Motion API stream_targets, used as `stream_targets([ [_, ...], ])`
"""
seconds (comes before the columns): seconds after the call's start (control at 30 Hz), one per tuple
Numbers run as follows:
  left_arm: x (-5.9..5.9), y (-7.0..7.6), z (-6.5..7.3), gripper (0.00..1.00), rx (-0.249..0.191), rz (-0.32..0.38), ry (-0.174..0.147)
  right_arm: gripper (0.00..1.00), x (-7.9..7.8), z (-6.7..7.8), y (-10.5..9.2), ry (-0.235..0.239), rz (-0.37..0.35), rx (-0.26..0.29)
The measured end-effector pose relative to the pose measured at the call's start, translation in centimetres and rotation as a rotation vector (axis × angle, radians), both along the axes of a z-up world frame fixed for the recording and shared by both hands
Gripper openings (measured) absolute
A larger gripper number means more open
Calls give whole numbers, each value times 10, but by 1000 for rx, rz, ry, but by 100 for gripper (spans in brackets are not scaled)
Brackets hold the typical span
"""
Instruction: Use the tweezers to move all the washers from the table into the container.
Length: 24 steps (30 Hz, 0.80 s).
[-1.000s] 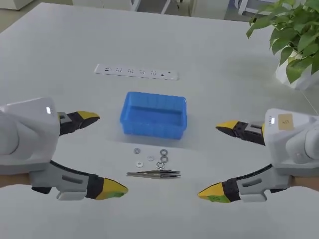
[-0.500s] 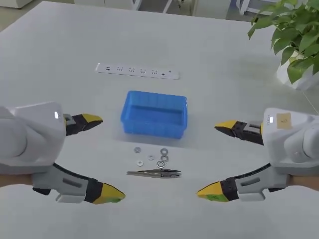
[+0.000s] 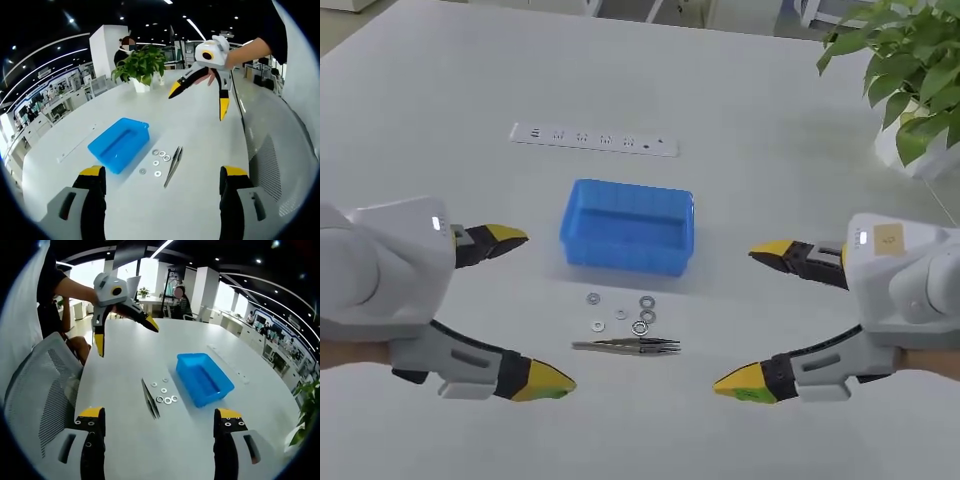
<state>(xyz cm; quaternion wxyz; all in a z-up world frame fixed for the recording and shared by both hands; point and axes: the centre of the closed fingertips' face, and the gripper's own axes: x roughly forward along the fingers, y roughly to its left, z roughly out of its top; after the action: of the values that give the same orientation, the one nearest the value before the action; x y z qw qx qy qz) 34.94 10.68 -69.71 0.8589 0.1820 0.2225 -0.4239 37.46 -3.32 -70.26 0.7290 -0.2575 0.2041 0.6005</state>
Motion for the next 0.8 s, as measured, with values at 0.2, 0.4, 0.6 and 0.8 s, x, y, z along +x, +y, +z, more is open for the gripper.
stream_targets([
  [0.2,4,8,-8,100,5,21,14,90,1,-4,3,6,7,-5],
  [0.4,8,12,-23,100,19,36,43,85,1,-20,6,42,24,-52],
  [0.6,9,9,-40,100,32,17,81,77,2,-34,12,69,44,-82],
  [0.8,13,7,-58,100,74,-6,103,73,3,-49,16,108,57,-105],
])
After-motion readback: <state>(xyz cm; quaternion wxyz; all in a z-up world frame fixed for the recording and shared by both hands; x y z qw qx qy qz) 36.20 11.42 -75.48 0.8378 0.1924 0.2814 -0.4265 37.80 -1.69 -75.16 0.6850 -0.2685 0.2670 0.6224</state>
